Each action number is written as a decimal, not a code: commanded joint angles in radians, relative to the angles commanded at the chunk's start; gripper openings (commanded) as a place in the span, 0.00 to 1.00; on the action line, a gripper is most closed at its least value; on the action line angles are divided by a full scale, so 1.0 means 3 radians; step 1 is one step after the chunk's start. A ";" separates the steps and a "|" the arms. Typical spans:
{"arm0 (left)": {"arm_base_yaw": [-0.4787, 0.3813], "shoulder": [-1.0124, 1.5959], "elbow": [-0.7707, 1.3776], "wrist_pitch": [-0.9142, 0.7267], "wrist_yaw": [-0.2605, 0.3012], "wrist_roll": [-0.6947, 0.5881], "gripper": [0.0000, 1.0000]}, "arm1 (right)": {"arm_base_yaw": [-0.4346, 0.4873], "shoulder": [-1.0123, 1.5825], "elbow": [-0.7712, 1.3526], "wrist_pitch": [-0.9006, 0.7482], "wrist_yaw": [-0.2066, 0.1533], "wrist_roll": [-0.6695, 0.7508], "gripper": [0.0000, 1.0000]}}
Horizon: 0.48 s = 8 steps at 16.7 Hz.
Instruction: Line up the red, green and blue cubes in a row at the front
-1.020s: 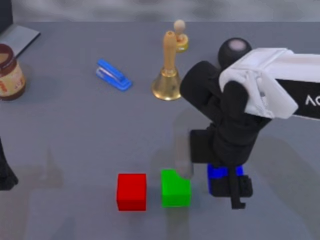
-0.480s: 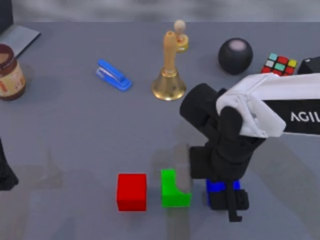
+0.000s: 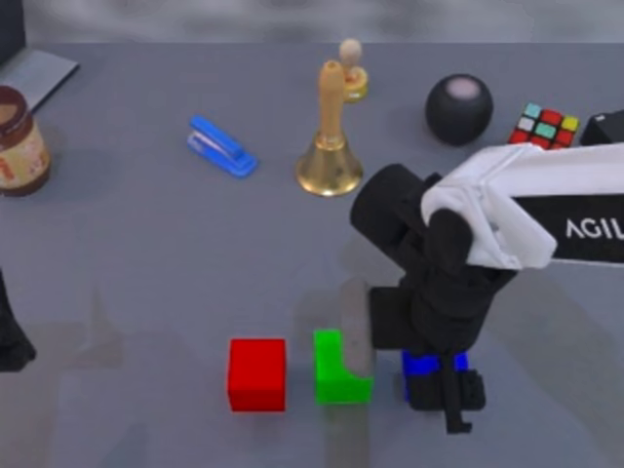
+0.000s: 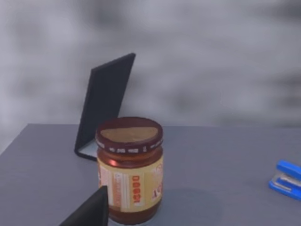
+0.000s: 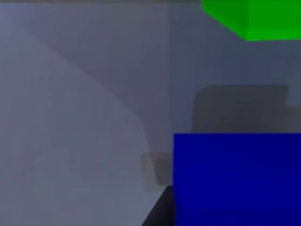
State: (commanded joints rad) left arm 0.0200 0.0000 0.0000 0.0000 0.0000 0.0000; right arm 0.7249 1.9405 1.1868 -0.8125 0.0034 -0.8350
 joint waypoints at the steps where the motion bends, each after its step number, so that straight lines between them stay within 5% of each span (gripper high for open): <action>1: 0.0000 0.0000 0.0000 0.0000 0.0000 0.0000 1.00 | 0.0000 0.0000 0.0000 0.0000 0.0000 0.0000 0.68; 5: 0.0000 0.0000 0.0000 0.0000 0.0000 0.0000 1.00 | 0.0000 0.0000 0.0000 0.0000 0.0000 0.0000 0.98; 8: 0.0000 0.0000 0.0000 0.0000 0.0000 0.0000 1.00 | 0.0000 0.0000 0.0000 0.0000 0.0000 0.0000 1.00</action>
State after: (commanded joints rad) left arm 0.0200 0.0000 0.0000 0.0000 0.0000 0.0000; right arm 0.7249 1.9405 1.1868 -0.8125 0.0034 -0.8350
